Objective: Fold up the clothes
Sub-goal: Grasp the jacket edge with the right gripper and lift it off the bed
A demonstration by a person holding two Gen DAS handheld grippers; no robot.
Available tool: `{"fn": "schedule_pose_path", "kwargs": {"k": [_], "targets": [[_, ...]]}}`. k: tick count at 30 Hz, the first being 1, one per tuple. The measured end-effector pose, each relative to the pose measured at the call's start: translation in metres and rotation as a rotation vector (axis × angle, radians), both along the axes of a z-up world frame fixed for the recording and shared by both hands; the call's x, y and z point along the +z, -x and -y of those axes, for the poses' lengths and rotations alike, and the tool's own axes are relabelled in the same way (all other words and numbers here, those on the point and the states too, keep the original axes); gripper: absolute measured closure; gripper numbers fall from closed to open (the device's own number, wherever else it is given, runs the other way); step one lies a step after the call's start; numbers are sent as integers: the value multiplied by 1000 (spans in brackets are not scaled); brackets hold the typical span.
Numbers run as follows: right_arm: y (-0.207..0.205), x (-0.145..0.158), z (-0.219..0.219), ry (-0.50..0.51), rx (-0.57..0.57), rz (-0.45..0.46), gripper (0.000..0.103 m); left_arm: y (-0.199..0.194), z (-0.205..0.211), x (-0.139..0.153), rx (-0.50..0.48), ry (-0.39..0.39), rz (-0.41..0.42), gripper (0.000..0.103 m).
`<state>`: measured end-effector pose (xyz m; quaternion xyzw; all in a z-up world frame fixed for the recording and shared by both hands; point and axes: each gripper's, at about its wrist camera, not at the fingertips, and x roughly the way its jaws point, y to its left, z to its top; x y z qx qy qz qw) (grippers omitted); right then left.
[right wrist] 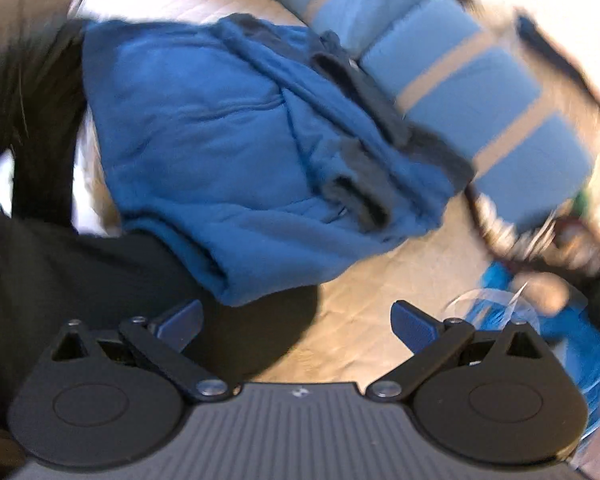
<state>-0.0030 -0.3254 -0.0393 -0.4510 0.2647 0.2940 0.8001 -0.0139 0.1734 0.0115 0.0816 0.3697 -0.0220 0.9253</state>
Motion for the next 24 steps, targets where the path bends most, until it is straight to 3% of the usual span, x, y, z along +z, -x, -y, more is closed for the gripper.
{"fn": "schedule_pose_path", "kwargs": {"k": [5,9,13,14,16,17,18,20,24], "targets": [[26,-23,-18,196,145,219,0,0,11,-11,-24,-16,-6,19],[47,-41,-32,354,261,393,1,5,22,-16,-75,-81,-3,19],[56,-47,-45,392,320,440,5,9,34,-24,-134,-167,2,19],[56,-48,-48,394,330,434,10,10,37,-27,-151,-190,5,19],[55,-48,-54,399,346,400,31,14,43,-30,-185,-239,12,19],[54,-49,-56,408,348,360,56,16,45,-32,-201,-263,15,19],[53,-49,-57,419,350,320,73,17,47,-34,-218,-284,15,19],[52,-47,-56,411,368,292,89,20,51,-38,-254,-327,11,19],[36,-18,-56,322,316,302,91,26,64,-50,-338,-447,13,19]]}}
